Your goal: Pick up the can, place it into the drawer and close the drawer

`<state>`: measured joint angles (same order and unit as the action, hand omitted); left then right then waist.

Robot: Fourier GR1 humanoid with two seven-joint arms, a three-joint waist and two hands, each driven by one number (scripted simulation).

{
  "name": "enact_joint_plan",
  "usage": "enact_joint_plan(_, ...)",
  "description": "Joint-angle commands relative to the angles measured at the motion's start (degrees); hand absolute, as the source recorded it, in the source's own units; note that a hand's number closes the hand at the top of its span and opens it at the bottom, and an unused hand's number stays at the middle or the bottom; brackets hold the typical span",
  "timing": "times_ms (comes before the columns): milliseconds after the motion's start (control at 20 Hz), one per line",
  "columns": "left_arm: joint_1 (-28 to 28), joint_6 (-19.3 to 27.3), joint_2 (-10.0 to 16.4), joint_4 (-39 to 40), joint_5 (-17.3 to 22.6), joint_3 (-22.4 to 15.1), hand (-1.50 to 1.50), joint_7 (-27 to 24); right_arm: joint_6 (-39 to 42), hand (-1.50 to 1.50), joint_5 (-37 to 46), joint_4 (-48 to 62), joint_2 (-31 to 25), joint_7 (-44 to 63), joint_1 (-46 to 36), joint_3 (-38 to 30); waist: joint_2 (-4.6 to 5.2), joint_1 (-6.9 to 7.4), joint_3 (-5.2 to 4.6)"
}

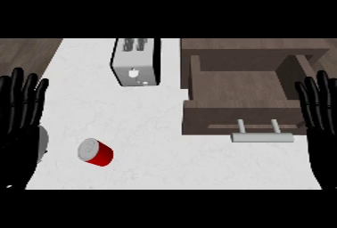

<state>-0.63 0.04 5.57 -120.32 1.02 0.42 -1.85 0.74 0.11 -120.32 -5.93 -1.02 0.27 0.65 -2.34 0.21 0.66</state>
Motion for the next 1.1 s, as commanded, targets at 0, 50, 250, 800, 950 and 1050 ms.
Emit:
enact_joint_plan(0, 4.5, -6.5, 1.5, -3.7, 5.0, -1.8, -1.5, -3.0, -0.1, -1.5, -2.0, 0.0, -0.6, -0.1, -1.6, -3.2, 2.19, 0.13, -0.68)
enact_joint_plan(50, 3.9, -11.8, 4.2, -4.4, 10.3, -1.8, -1.5, -2.4, -1.3, -1.5, 0.8, -0.8, 0.8, -0.4, -0.8, -0.3, 2.09, 0.26, -0.74)
enact_joint_plan(250, 3.1, -26.9, 7.8, -3.8, 21.9, -11.2, -1.5, -3.2, -0.9, -1.5, -0.3, 0.7, -0.4, -0.5, -2.7, -2.6, 2.38, -0.84, -0.9)
enact_joint_plan(800, 18.4, -41.5, 24.4, -1.3, 33.7, 4.5, -1.5, 4.8, -1.6, -1.5, -0.1, -0.4, 1.0, 11.0, 9.5, -2.4, 2.25, 0.04, -0.67)
enact_joint_plan(950, 15.6, -39.8, 25.0, -0.3, 37.7, 6.7, -1.5, 9.6, 0.6, -1.5, -3.9, 0.3, -1.4, 12.1, 8.7, -7.1, 2.31, -0.26, -0.64)
enact_joint_plan(1050, 18.0, -41.1, 25.5, -0.4, 41.0, 9.2, -1.5, 10.5, 0.8, -1.5, -4.5, -0.4, -1.5, 12.3, 7.2, -7.6, 2.29, -0.1, -0.65)
